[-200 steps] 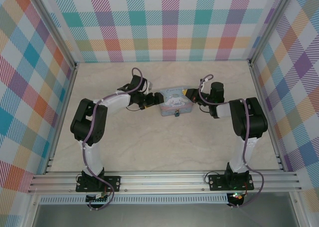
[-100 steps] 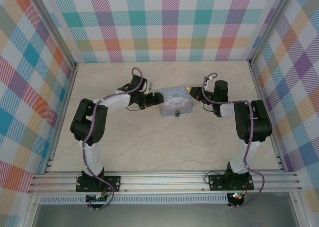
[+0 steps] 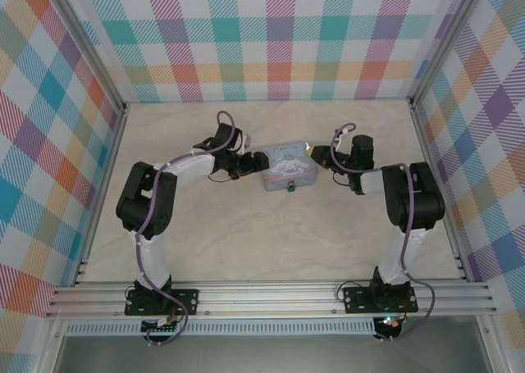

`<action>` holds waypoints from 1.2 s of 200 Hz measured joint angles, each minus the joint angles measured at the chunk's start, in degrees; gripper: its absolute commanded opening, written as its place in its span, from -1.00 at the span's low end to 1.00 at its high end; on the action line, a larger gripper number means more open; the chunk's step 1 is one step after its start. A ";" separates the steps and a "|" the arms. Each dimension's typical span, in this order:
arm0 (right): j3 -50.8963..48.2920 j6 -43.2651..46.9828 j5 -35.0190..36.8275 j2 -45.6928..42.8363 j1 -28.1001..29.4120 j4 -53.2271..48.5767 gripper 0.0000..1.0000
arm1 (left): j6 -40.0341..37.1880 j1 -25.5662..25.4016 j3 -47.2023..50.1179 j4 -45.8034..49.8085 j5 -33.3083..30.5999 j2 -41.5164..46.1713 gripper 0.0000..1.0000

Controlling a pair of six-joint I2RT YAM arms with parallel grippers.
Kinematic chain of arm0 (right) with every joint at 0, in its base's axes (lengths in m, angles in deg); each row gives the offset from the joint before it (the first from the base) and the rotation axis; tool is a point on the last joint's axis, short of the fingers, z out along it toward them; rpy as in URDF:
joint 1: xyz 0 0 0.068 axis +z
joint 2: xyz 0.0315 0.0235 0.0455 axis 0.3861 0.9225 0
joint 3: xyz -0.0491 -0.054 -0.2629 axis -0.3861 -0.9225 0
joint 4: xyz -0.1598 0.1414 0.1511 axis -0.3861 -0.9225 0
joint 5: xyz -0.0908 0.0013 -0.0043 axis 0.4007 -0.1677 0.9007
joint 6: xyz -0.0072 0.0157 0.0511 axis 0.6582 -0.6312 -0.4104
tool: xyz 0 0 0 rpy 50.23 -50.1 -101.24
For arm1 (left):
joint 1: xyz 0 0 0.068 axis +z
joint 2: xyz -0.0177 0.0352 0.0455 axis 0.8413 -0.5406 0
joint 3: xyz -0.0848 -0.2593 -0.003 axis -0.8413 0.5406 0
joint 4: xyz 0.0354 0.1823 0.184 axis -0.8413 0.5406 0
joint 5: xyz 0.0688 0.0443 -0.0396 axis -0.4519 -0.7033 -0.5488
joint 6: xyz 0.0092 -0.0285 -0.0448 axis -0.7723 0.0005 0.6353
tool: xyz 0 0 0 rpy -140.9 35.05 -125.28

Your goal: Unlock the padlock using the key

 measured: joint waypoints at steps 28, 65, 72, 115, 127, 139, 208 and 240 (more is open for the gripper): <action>-2.08 -1.33 0.02 0.76 1.77 5.64 -0.90 | -0.04 0.00 0.09 -0.04 -0.48 0.07 0.66; -5.51 -3.34 0.09 0.92 4.81 12.15 -0.90 | -0.90 0.07 0.87 0.70 -2.73 1.68 0.78; -6.03 -3.67 0.24 0.83 5.46 12.90 -0.90 | -1.25 0.13 0.94 1.38 -3.43 2.23 0.81; -8.94 -4.55 1.31 -0.90 9.86 14.21 -0.90 | -2.03 2.78 3.76 3.04 -7.28 7.65 0.91; -9.49 -4.61 1.77 -1.46 10.95 14.14 -0.90 | -2.25 3.89 4.79 3.02 -8.17 9.16 0.91; -9.86 -4.72 2.08 -1.90 11.91 13.88 -0.90 | -2.84 4.52 6.01 2.95 -9.09 10.75 0.89; -10.14 -4.72 3.54 -3.69 13.57 10.69 -0.90 | -7.72 4.81 29.09 -8.00 -5.44 34.05 0.84; -10.14 -4.37 3.98 -5.88 13.57 6.12 -0.90 | -7.28 3.41 39.60 -16.50 -0.61 38.62 0.84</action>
